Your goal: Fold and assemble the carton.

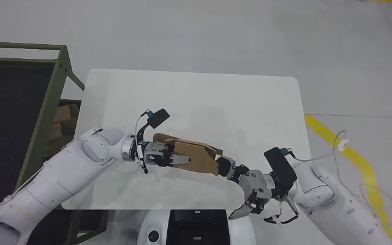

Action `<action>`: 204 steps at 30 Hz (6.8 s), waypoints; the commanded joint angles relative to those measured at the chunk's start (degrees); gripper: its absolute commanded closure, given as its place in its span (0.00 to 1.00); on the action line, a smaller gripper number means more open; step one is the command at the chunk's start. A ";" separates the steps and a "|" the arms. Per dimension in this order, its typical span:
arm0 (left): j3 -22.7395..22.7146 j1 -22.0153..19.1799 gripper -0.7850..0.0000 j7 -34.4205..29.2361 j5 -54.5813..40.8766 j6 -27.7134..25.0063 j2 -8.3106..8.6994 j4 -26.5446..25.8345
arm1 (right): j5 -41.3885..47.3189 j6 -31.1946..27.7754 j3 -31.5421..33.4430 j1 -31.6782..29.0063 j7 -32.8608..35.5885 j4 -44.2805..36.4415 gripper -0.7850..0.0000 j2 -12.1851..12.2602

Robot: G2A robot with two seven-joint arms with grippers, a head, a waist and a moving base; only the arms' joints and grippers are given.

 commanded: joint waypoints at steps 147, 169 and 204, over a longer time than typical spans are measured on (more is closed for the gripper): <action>4.13 -3.53 1.00 -5.41 -5.01 5.41 -0.51 -1.94 | -75.41 26.16 8.20 -15.81 -18.83 -11.83 0.65 -5.61; 5.38 -4.41 1.00 -5.10 -4.96 5.09 -0.27 -1.66 | -71.68 24.20 7.11 -13.25 -15.61 -9.91 0.64 -6.48; 7.39 -5.87 1.00 -5.03 -6.48 5.02 0.04 -2.17 | -69.97 17.88 3.07 -6.70 -20.76 -4.21 0.74 -7.97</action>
